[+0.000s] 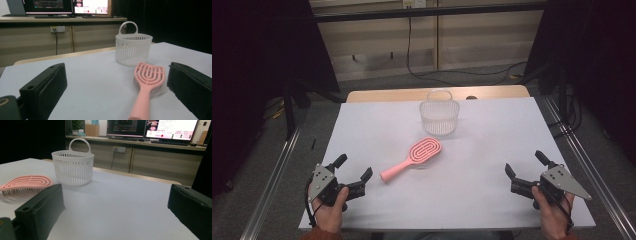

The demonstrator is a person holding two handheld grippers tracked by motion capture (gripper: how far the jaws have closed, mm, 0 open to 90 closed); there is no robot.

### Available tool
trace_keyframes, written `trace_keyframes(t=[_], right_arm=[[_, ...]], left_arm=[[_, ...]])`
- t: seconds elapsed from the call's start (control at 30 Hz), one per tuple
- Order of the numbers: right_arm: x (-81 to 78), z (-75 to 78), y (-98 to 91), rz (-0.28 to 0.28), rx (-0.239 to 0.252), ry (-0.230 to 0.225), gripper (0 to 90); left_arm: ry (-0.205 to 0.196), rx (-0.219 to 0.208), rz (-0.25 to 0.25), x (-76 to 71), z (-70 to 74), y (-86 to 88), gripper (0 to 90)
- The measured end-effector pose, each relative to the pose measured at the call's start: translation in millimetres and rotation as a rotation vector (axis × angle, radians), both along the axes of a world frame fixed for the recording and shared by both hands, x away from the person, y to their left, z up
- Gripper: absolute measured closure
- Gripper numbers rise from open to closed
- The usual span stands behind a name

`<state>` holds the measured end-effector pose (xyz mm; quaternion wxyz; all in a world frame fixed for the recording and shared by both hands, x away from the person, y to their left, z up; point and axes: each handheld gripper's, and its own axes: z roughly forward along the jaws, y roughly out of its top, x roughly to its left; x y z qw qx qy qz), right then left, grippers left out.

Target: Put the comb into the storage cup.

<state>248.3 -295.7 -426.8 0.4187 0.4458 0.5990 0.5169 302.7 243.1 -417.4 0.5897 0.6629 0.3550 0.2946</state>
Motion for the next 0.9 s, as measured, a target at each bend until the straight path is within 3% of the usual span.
trace_keyframes(t=[0.17,0.33,0.47,0.7,0.9], right_arm=[[-0.2,-0.3,-1.7,-0.002,0.005,0.001,0.0],[0.9,-0.9,-1.8,0.004,0.006,0.001,0.0],[1.1,-1.5,-2.3,0.013,0.011,0.006,0.0],[1.4,-2.0,-1.9,0.020,0.012,0.004,0.0],[-0.1,-1.6,-1.2,0.021,0.010,0.002,0.0]], left_arm=[[0.028,-0.018,0.000,2.7,1.2,1.4,3.1],[0.025,-0.013,-0.022,5.4,2.8,-1.1,3.0],[0.064,-0.013,-0.032,6.9,2.5,-7.3,2.9],[0.053,0.013,-0.123,9.4,6.5,-18.0,2.4],[0.043,0.007,-0.173,15.1,11.1,-26.2,2.7]])
